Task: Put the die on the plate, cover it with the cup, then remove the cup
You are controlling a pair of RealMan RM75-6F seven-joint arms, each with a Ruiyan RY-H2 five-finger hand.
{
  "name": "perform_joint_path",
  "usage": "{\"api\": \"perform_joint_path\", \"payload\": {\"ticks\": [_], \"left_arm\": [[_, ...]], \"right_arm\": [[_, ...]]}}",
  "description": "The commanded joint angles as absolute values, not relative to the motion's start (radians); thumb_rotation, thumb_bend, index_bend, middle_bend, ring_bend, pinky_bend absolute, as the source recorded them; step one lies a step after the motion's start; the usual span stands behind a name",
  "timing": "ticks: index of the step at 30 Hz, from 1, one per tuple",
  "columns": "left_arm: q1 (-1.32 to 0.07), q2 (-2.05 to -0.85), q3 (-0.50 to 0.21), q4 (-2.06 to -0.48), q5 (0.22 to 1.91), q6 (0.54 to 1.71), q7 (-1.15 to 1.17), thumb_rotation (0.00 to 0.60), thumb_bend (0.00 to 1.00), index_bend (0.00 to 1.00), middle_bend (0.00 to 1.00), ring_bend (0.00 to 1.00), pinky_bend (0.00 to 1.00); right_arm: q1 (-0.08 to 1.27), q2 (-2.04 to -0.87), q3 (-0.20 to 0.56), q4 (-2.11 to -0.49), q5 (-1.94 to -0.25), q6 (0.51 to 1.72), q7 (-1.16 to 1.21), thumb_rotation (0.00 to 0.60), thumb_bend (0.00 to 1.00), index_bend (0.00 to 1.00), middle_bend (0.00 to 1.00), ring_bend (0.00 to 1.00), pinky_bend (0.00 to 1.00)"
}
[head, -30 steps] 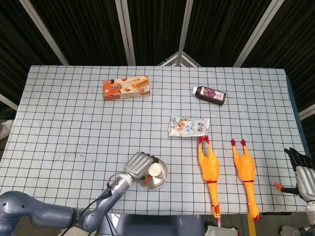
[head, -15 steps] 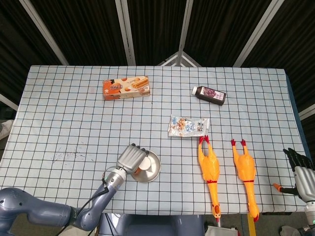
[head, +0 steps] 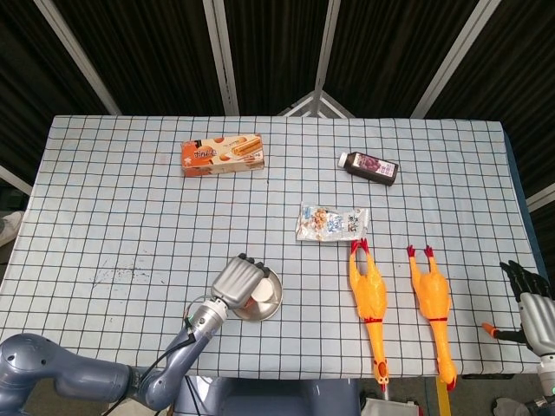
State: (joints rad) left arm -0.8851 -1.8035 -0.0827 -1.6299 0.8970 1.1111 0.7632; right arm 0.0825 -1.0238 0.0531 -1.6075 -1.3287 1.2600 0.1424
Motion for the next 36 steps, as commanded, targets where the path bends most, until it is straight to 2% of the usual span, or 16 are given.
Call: {"api": "perform_joint_path", "payload": {"ticks": [1, 9, 14, 17, 23, 28, 36], "left_arm": [[-0.861, -1.752, -0.136, -1.706, 0.917, 1.091, 0.655, 0.6, 0.43, 0.53, 0.4, 0.38, 0.31], [-0.822, -1.549, -0.209, -1.878, 0.872, 1.156, 0.646, 0.6, 0.42, 0.5, 0.36, 0.34, 0.28], [-0.782, -1.449, -0.226, -1.87, 0.811, 1.179, 0.617, 0.6, 0.42, 0.49, 0.35, 0.33, 0.27], [-0.753, -1.402, -0.23, -1.811, 0.759, 1.142, 0.547, 0.6, 0.42, 0.48, 0.34, 0.32, 0.26], [-0.721, -1.388, -0.204, -1.657, 0.727, 1.033, 0.43, 0.6, 0.42, 0.47, 0.33, 0.3, 0.25], [-0.7, -1.427, -0.162, -1.501, 0.744, 0.949, 0.358, 0.6, 0.42, 0.46, 0.3, 0.27, 0.24], [-0.691, -1.504, -0.122, -1.359, 0.85, 0.9, 0.296, 0.6, 0.42, 0.45, 0.24, 0.21, 0.21]], "right_arm": [[0.081, -1.023, 0.052, -1.608, -1.33, 1.262, 0.142, 0.6, 0.09, 0.02, 0.02, 0.07, 0.0], [0.078, -1.022, 0.051, -1.613, -1.332, 1.269, 0.138, 0.6, 0.09, 0.02, 0.02, 0.07, 0.0], [0.076, -1.02, 0.051, -1.617, -1.332, 1.273, 0.137, 0.6, 0.09, 0.02, 0.02, 0.07, 0.0], [0.075, -1.02, 0.05, -1.619, -1.335, 1.275, 0.133, 0.6, 0.09, 0.03, 0.02, 0.07, 0.0], [0.08, -1.024, 0.05, -1.619, -1.326, 1.263, 0.122, 0.6, 0.09, 0.03, 0.02, 0.07, 0.0], [0.088, -1.025, 0.049, -1.62, -1.306, 1.235, 0.111, 0.6, 0.09, 0.03, 0.02, 0.07, 0.0], [0.089, -1.028, 0.051, -1.625, -1.303, 1.242, 0.088, 0.6, 0.09, 0.02, 0.02, 0.07, 0.0]]}}
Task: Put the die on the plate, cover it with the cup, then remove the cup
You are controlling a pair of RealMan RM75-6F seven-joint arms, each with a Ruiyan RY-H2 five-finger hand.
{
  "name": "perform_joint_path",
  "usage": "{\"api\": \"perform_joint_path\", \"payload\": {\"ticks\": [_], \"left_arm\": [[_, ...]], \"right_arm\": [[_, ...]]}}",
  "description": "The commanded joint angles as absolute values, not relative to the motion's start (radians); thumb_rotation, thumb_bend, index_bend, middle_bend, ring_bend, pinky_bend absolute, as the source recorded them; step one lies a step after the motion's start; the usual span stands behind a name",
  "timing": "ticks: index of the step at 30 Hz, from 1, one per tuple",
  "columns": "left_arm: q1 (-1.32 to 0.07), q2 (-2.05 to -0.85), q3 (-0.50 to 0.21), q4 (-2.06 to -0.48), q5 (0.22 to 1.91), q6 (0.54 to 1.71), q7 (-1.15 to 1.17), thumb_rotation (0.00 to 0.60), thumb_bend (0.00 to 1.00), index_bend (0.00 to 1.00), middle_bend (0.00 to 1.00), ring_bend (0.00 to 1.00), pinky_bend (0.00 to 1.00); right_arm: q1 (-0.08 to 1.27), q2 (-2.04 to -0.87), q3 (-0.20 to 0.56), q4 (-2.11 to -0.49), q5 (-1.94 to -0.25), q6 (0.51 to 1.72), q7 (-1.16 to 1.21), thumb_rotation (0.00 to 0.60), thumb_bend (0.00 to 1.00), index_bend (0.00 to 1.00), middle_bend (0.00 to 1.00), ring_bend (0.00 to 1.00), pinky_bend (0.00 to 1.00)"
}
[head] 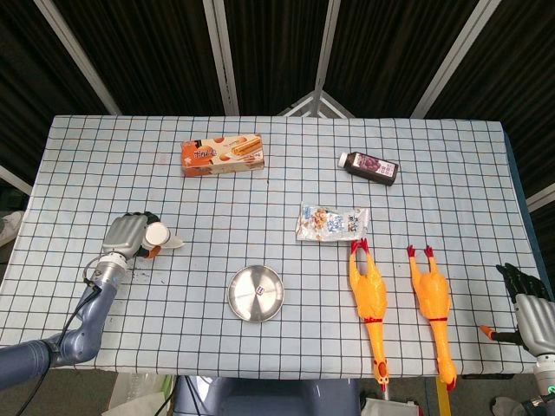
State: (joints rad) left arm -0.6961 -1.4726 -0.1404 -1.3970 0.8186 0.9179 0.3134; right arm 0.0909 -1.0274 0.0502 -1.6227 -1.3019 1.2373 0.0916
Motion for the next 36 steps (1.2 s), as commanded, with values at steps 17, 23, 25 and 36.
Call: {"api": "perform_joint_path", "payload": {"ticks": [17, 23, 25, 36], "left_arm": [[-0.685, -1.488, -0.109, -1.41, 0.898, 0.923, 0.333, 0.6, 0.23, 0.24, 0.1, 0.02, 0.08], [-0.661, -1.427, -0.114, -1.505, 0.947, 0.982, 0.322, 0.6, 0.2, 0.23, 0.09, 0.02, 0.07], [-0.643, -1.392, -0.112, -1.553, 0.979, 1.014, 0.311, 0.6, 0.2, 0.23, 0.09, 0.02, 0.07], [-0.424, -1.177, 0.012, -1.737, 1.27, 1.391, 0.336, 0.6, 0.19, 0.27, 0.12, 0.02, 0.06]], "right_arm": [[0.084, -1.026, 0.05, -1.634, -1.313, 1.26, 0.082, 0.6, 0.09, 0.02, 0.02, 0.07, 0.0], [0.089, -1.029, 0.048, -1.635, -1.312, 1.25, 0.076, 0.6, 0.09, 0.02, 0.02, 0.07, 0.0], [0.087, -1.028, 0.048, -1.635, -1.312, 1.253, 0.076, 0.6, 0.09, 0.02, 0.02, 0.07, 0.0], [0.073, -1.014, 0.046, -1.66, -1.349, 1.298, 0.083, 0.6, 0.09, 0.03, 0.02, 0.07, 0.0]]}}
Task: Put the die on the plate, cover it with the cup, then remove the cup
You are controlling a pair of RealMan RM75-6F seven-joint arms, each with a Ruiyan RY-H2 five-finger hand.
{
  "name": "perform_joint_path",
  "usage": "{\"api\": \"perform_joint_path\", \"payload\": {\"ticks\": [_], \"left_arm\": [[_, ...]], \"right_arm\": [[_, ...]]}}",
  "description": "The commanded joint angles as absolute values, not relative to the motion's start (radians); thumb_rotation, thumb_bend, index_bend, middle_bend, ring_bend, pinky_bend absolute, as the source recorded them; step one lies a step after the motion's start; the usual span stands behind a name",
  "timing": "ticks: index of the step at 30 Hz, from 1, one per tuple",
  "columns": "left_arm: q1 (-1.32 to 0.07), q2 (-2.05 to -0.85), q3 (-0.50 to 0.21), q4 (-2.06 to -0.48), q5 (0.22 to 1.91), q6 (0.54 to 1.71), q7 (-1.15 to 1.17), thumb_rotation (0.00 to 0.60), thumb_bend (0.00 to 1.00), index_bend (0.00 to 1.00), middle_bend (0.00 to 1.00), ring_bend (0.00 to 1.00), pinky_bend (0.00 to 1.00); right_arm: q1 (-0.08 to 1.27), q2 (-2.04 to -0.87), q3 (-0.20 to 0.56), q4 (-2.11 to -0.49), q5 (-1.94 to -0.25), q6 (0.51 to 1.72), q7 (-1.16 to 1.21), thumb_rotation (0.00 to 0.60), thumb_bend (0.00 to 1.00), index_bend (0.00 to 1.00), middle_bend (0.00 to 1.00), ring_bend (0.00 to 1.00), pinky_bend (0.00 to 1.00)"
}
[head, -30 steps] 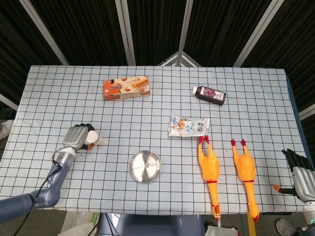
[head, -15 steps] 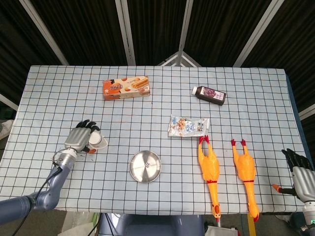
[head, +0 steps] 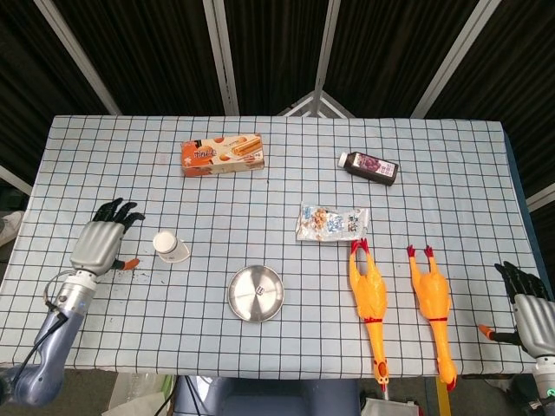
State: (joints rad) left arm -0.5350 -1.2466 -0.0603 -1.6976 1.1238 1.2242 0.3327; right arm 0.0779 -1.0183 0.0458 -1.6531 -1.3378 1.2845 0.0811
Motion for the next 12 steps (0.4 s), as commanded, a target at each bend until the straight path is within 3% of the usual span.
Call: {"api": "perform_joint_path", "payload": {"ticks": [1, 7, 12], "left_arm": [[-0.383, -1.17, 0.033, -1.723, 1.32, 1.457, 0.322, 0.6, 0.19, 0.27, 0.11, 0.02, 0.06], [-0.209, -1.181, 0.085, -1.592, 1.442, 1.714, 0.248, 0.6, 0.19, 0.25, 0.07, 0.02, 0.06], [-0.117, -1.19, 0.096, -1.533, 1.434, 1.794, 0.265, 0.6, 0.19, 0.24, 0.03, 0.0, 0.06]], "right_arm": [[0.07, -1.012, 0.045, -1.663, -1.356, 1.308, 0.083, 0.6, 0.09, 0.03, 0.02, 0.07, 0.0], [0.055, -1.011, 0.047, -1.666, -1.377, 1.352, 0.08, 0.6, 0.09, 0.02, 0.02, 0.07, 0.0], [0.051, -1.015, 0.049, -1.666, -1.383, 1.369, 0.071, 0.6, 0.09, 0.03, 0.02, 0.07, 0.0]]}}
